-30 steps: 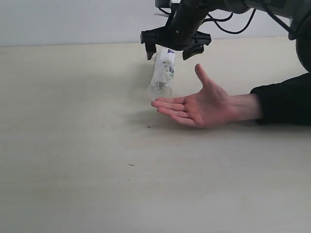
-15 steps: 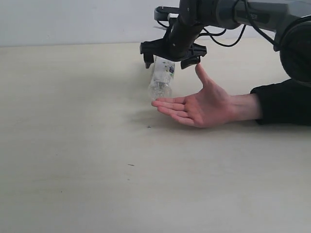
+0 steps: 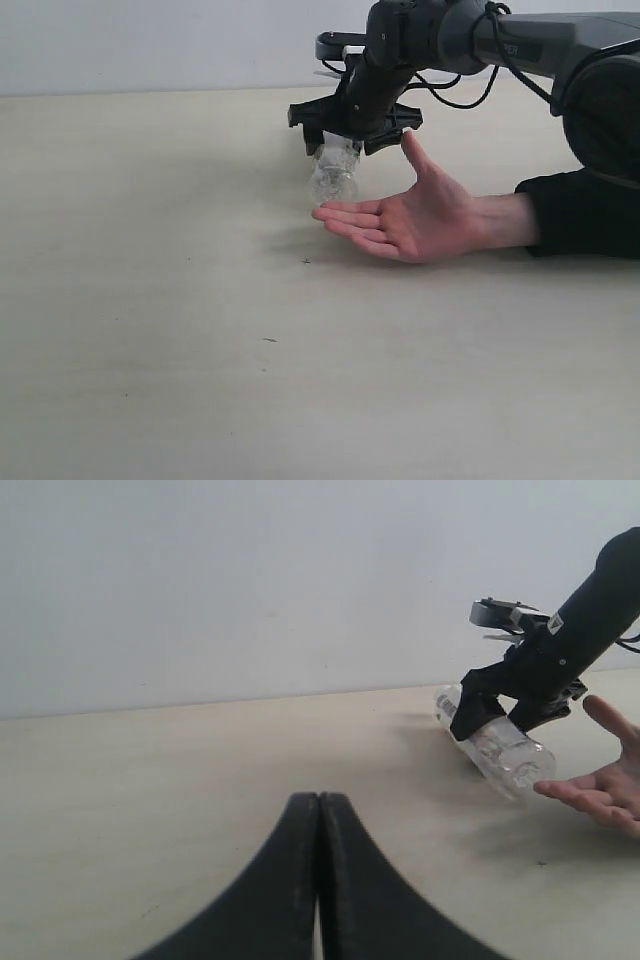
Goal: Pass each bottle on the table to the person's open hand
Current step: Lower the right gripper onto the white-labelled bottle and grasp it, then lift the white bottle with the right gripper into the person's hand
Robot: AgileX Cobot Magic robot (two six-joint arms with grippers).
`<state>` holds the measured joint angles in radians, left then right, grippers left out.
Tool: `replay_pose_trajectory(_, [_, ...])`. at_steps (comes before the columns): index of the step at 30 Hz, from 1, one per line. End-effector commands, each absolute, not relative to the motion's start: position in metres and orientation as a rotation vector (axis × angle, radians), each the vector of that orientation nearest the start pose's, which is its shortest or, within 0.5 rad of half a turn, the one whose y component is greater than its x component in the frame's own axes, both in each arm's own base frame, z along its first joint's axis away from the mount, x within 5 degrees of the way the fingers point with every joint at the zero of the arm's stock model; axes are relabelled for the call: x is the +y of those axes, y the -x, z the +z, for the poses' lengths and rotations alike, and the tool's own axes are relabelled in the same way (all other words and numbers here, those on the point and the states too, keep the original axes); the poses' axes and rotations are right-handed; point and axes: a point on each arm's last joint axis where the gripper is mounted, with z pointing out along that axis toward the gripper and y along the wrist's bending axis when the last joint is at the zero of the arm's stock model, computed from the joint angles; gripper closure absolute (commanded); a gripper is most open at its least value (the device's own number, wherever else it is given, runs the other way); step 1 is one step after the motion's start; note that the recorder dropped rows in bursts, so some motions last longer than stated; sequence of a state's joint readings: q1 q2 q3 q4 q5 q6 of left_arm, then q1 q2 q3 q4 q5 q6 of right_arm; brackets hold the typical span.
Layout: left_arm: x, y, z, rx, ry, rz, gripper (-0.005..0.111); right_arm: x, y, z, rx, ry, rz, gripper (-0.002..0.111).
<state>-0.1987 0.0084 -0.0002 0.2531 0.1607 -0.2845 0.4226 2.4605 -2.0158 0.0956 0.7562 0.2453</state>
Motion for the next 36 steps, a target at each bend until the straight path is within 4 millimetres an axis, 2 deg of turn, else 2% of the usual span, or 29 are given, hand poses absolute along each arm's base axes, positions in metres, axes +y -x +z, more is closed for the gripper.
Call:
replay_pose_trajectory(1, [-0.008, -0.056, 0.199, 1.639, -0.098, -0.151, 0.107, 0.223, -0.479, 0.127, 2.686, 0.189, 0.321, 0.063])
replay_pose_trajectory(5, [-0.008, -0.056, 0.199, 1.639, -0.098, -0.151, 0.107, 0.224, -0.481, 0.134, 2.648, 0.182, 0.338, 0.098])
replay_pose_trajectory(7, [-0.008, -0.056, 0.199, 1.639, -0.098, -0.151, 0.107, 0.225, -0.483, 0.147, 2.601, 0.178, 0.354, 0.108])
replay_pose_trajectory(10, [-0.008, -0.056, 0.199, 1.639, -0.098, -0.151, 0.107, 0.224, -0.482, 0.174, 2.528, 0.22, 0.363, 0.108])
replay_pose_trajectory(16, [-0.008, -0.056, 0.199, 1.639, -0.098, -0.151, 0.107, 0.213, -0.464, 0.251, 2.446, 0.363, 0.329, 0.108])
replay_pose_trajectory(18, [-0.008, -0.056, 0.199, 1.639, -0.098, -0.151, 0.107, 0.207, -0.453, 0.269, 2.467, 0.436, 0.299, 0.108])
replay_pose_trajectory(20, [-0.008, -0.056, 0.199, 1.639, -0.098, -0.151, 0.107, 0.198, -0.445, 0.278, 2.519, 0.458, 0.267, 0.108])
replay_pose_trajectory(22, [-0.008, -0.056, 0.199, 1.639, -0.098, -0.151, 0.107, 0.19, -0.437, 0.276, 2.576, 0.465, 0.232, 0.108])
replay_pose_trajectory(27, [-0.008, -0.056, 0.199, 1.639, -0.098, -0.151, 0.107, 0.168, -0.416, 0.258, 2.678, 0.475, 0.201, 0.108])
replay_pose_trajectory(36, [-0.008, -0.056, 0.199, 1.639, -0.098, -0.151, 0.107, 0.155, -0.368, 0.221, 2.769, 0.458, 0.259, 0.108])
